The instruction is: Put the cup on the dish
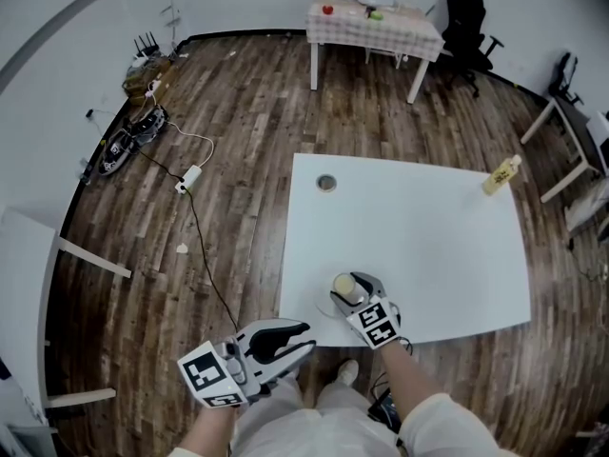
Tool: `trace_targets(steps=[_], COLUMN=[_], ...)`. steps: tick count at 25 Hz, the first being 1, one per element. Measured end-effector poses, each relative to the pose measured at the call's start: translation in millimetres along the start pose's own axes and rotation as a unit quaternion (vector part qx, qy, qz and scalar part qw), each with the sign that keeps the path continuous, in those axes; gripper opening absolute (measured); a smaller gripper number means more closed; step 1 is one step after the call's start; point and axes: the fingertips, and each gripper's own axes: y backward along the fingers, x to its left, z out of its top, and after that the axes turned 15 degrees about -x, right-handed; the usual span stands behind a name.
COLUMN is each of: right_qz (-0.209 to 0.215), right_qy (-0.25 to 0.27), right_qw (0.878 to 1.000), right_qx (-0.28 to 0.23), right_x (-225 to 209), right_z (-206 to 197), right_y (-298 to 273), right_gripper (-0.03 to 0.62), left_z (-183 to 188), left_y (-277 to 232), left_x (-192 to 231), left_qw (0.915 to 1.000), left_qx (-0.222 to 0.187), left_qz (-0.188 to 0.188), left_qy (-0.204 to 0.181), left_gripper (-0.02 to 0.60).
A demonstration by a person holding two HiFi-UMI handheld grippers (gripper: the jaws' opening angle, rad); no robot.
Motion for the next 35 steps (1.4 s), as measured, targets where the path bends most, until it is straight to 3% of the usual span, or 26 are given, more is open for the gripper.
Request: trace_targets(steps=[17, 35], right_qz=[0.004, 0.005], right_qy=[-0.001, -0.011], right_qw=[1.0, 0.999], right_qx=[0.005, -0.03], right_x=[1.5, 5.4], right_z=[1.9, 23.7], right_y=[-1.8, 18.1], right_gripper=[0.287, 0.299], left_z=[1.8, -2.8], left_y=[1.3, -8.2], left_x=[-2.4, -3.6], left_qw=[1.0, 0.9999], left_qx=[0.002, -0.001], left_qz=[0.0, -0.014], left_qy=[-0.003, -0.001], left_gripper=[0.094, 0.098])
